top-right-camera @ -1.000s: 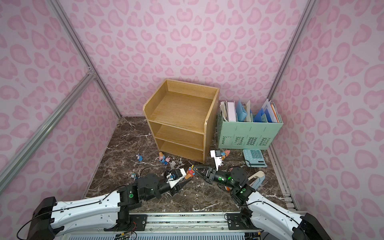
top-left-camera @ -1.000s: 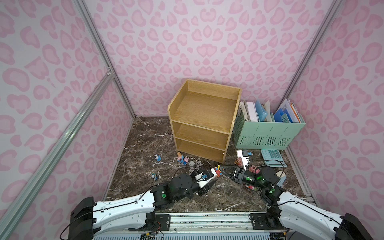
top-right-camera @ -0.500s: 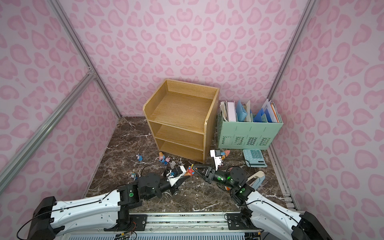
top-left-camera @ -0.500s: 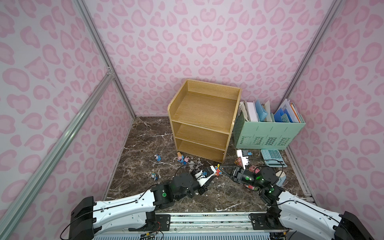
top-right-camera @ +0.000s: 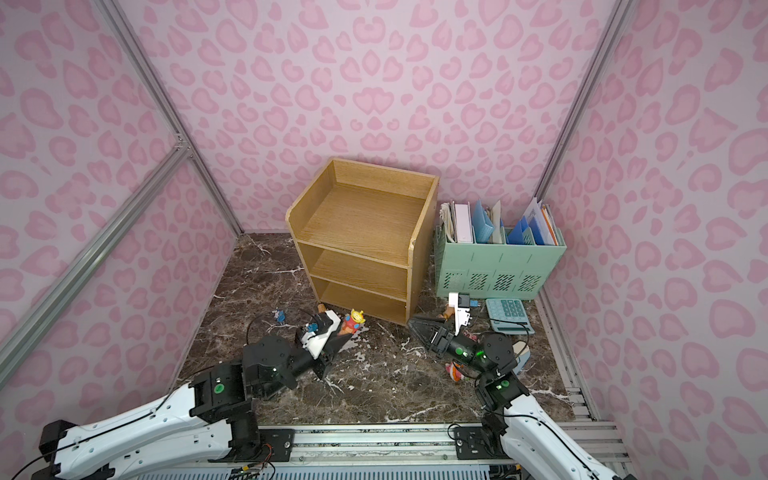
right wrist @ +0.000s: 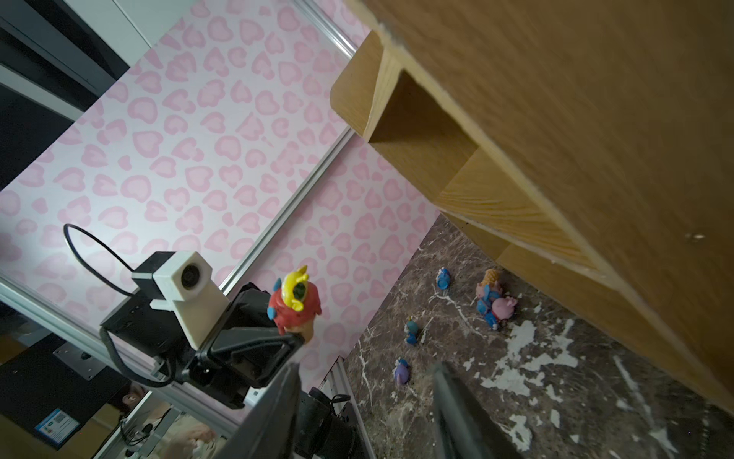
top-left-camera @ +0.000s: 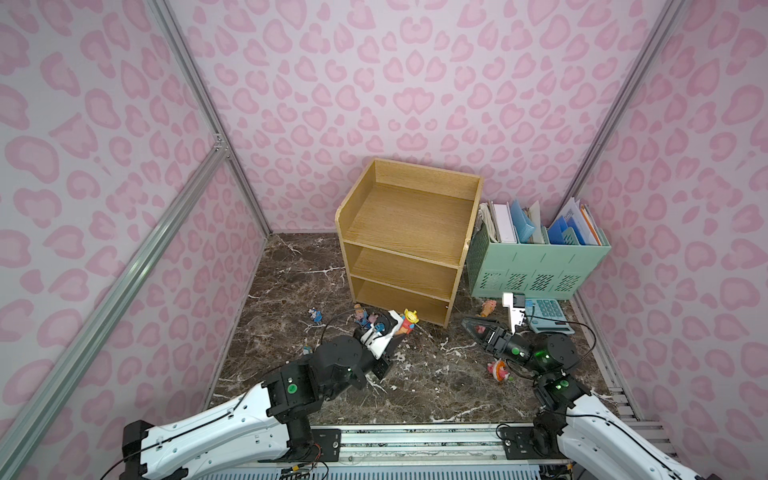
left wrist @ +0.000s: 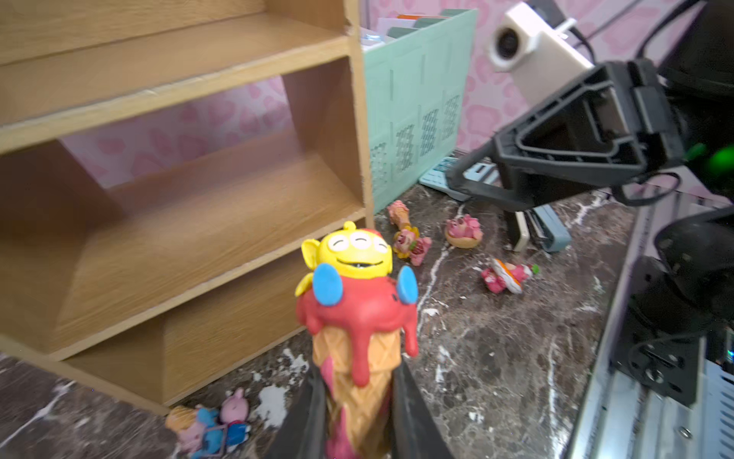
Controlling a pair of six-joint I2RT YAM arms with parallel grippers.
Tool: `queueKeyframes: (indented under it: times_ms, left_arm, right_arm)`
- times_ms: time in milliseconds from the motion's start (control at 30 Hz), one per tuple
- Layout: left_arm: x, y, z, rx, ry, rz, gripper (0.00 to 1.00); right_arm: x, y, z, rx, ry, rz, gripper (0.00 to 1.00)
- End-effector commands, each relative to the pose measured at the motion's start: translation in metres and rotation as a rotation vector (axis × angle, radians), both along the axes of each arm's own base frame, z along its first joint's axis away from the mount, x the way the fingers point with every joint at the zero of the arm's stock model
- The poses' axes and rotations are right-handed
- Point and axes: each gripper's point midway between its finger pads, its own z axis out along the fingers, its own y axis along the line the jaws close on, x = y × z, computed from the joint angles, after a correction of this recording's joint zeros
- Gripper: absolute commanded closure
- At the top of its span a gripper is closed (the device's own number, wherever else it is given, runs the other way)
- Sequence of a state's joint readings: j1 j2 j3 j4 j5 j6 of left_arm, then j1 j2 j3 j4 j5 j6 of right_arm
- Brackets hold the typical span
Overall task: Organize plastic toys on shelves
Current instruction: Place the plastic toy on the shelf.
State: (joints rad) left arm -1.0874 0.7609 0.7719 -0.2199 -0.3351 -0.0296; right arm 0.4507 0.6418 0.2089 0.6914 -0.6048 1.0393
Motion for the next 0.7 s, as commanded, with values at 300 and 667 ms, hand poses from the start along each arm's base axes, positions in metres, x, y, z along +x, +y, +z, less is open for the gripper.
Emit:
queueKeyframes:
  times_ms: [300, 667]
  left_arm:
    - [0.105, 0.063, 0.079, 0.133, 0.148, 0.338, 0.78]
    - [0.176, 0.061, 0.094, 0.229, 0.213, 0.427, 0.77]
  right_arm:
    - [-0.004, -0.023, -0.012, -0.02, -0.019, 0.003, 0.44]
    - [-0.008, -0.032, -0.014, -0.02, -0.026, -0.009, 0.44]
